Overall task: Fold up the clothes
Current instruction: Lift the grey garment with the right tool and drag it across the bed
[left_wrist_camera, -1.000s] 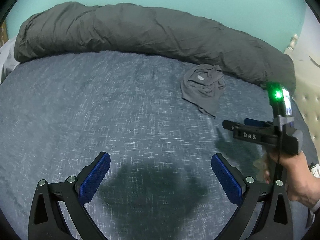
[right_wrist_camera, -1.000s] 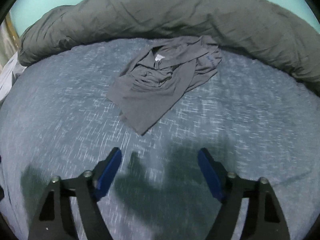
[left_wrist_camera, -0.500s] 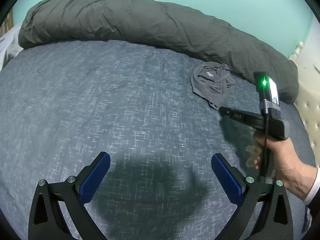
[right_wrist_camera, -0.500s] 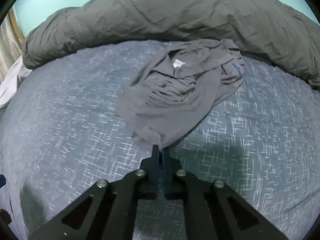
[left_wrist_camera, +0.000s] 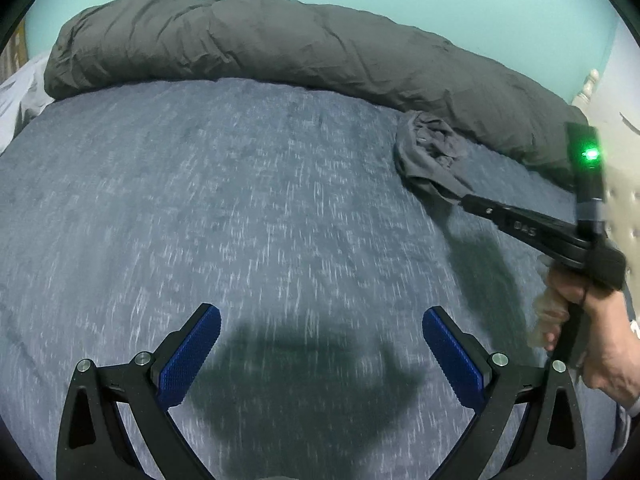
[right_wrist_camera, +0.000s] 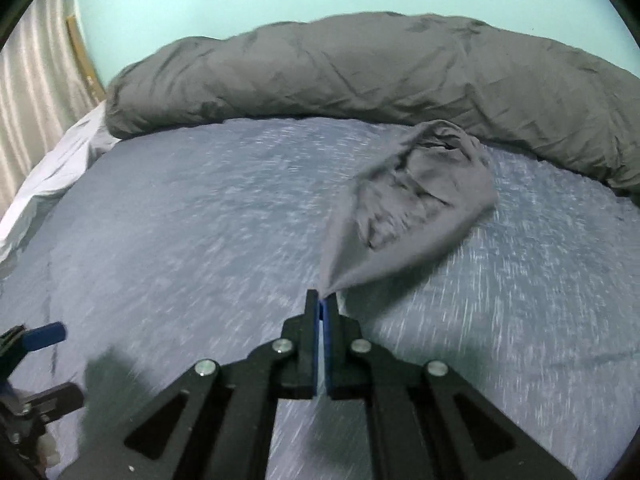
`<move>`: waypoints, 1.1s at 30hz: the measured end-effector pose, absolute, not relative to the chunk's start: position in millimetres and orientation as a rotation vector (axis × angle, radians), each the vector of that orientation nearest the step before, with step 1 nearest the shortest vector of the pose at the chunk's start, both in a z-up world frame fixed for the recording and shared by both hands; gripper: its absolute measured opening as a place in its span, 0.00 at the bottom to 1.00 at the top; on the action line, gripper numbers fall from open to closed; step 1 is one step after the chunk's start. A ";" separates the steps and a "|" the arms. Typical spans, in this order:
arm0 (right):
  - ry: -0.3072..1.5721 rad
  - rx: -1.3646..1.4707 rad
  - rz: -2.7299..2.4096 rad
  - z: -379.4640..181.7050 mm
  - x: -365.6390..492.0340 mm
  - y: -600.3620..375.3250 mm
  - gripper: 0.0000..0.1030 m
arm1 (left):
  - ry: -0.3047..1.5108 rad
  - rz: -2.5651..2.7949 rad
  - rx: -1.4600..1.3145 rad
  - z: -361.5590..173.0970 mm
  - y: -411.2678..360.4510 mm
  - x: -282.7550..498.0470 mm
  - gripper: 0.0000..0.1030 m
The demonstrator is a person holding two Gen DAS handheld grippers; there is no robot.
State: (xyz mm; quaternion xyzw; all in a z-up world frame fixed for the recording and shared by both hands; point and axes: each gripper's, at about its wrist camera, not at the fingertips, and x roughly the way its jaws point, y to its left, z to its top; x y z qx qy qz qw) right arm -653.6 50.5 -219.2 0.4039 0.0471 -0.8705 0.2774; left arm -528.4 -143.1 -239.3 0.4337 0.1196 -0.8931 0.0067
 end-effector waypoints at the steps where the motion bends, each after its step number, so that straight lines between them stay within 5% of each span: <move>1: 0.116 1.076 -2.335 -214.5 -643.4 52.4 0.01 | 0.375 -2.800 1.362 -238.4 -140.7 -524.1 1.00; 33: -0.065 0.927 -2.228 -189.7 -334.9 131.9 0.01 | 0.339 -2.943 1.267 -221.4 -87.6 -327.1 1.00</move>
